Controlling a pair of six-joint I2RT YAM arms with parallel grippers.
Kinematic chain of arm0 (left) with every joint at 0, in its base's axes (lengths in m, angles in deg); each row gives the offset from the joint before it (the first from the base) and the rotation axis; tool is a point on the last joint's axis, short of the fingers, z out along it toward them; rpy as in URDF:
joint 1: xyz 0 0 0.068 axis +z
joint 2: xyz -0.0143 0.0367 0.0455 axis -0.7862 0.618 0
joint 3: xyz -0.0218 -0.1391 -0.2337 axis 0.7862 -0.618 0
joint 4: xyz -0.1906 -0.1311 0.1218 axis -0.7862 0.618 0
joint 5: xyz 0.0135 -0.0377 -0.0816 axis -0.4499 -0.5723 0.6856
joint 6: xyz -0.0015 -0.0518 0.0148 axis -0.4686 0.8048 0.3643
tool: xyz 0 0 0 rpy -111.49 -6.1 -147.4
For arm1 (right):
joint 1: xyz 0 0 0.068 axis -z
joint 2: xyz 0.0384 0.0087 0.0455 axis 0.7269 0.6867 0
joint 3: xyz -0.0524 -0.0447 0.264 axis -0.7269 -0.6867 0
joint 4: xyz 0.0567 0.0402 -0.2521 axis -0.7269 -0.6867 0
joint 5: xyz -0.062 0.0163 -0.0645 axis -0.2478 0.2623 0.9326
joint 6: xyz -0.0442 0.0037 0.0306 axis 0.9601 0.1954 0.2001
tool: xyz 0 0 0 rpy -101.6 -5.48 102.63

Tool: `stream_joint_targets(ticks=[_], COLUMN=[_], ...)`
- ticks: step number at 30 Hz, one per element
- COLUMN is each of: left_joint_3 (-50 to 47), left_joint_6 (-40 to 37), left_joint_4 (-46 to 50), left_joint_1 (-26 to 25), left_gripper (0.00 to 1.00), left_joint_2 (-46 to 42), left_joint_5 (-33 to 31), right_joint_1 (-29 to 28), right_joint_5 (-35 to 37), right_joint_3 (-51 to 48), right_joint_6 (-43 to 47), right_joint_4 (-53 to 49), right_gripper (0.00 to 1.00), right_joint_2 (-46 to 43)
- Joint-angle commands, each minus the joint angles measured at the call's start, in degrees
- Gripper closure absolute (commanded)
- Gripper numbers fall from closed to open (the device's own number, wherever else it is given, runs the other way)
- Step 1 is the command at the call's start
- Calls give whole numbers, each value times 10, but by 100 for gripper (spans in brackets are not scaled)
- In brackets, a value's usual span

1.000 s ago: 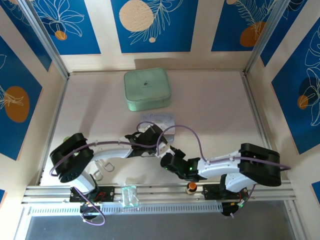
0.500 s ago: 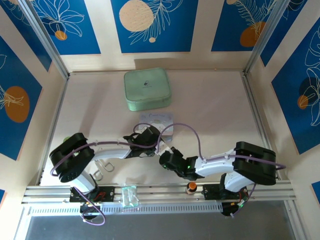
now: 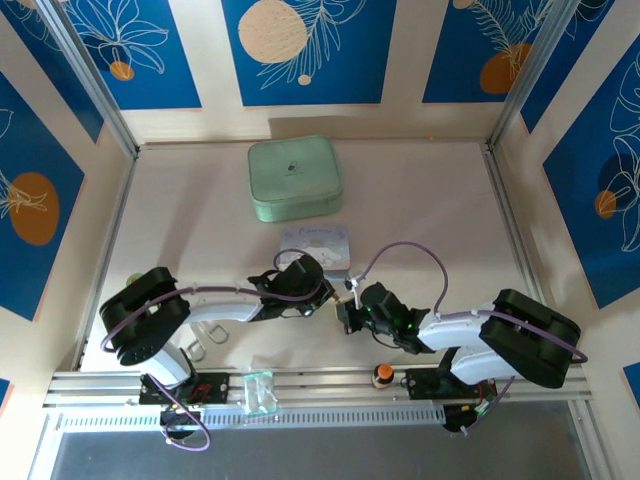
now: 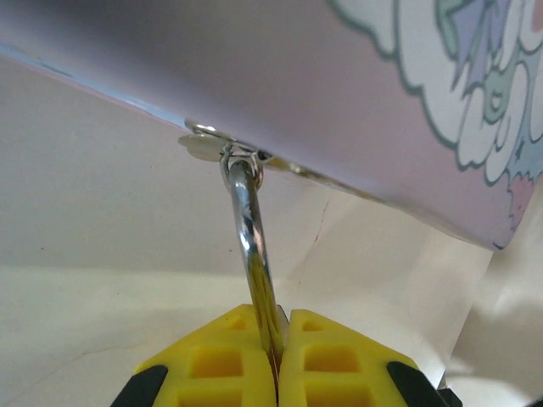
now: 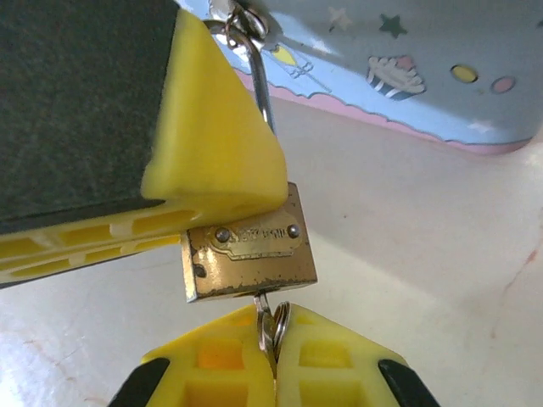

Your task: Unlock a padlock with a key

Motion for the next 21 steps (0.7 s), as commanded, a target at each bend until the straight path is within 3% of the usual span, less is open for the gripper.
stream_joint_targets(ticks=[1, 5, 10, 21], left_joint_3=[-9, -18, -41, -81], left_joint_6=[-9, -9, 0, -35], left_joint_4=[-14, -8, -44, -80], left_joint_1=[-4, -4, -6, -6], left_gripper=[100, 96, 96, 100], left_joint_2=[-10, 5, 17, -19], left_joint_5=[5, -2, -6, -32], right_joint_1=[0, -9, 15, 158], right_joint_5=[-57, -30, -75, -391], right_joint_3=[-2, 1, -12, -18], right_joint_6=[-16, -15, -55, -178], right_joint_4=[-14, -43, -23, 94], right_gripper=[100, 100, 100, 100], right_joint_2=[-17, -38, -45, 16])
